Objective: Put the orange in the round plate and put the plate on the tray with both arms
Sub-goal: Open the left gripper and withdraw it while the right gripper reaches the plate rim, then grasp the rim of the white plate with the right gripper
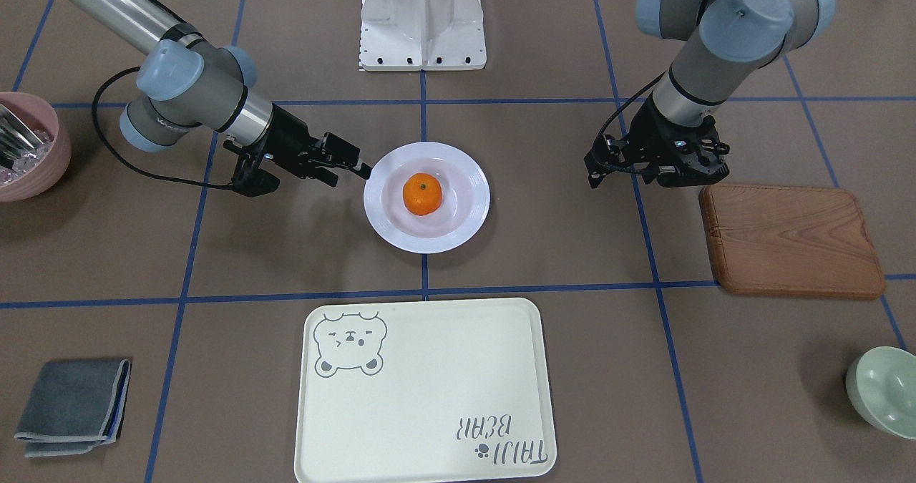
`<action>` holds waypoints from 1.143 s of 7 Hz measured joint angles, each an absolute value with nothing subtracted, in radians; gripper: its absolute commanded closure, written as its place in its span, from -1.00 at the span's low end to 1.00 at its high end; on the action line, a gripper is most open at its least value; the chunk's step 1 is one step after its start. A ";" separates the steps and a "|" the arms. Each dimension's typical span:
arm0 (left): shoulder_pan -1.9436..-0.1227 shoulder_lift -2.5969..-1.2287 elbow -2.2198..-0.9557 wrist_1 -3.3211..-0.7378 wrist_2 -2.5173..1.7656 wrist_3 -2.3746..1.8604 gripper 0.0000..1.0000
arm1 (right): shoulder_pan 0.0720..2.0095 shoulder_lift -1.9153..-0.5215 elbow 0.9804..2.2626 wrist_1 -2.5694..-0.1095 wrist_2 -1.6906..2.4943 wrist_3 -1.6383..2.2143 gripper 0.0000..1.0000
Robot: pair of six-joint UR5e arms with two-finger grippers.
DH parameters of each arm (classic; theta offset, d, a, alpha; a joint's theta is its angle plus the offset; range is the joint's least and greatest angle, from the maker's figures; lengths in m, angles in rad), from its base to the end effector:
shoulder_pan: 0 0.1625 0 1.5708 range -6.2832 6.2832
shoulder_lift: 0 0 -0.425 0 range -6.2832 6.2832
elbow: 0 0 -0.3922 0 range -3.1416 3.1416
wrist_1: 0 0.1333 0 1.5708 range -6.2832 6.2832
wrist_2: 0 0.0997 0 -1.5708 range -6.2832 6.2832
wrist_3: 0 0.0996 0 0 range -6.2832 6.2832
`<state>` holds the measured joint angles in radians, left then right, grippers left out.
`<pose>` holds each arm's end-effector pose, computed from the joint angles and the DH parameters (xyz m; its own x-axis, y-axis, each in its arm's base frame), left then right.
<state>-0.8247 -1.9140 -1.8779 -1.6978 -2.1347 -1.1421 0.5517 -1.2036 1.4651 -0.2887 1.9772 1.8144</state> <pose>0.3385 -0.4841 0.3153 0.5923 -0.1232 -0.7963 0.1319 0.9897 -0.0550 -0.4836 -0.4079 0.3606 -0.0125 0.2525 0.9675 -0.1462 0.9567 -0.2515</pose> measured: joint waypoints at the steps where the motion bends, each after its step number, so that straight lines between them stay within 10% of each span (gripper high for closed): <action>1: -0.826 -1.913 -1.878 -1.697 -2.135 -1.141 -0.96 | 0.535 -1.199 1.439 -0.227 1.933 1.845 -1.00; 8: -0.834 -1.901 -1.891 -1.695 -2.135 -1.141 -0.96 | 0.448 -1.188 1.422 -0.160 1.715 1.879 -1.00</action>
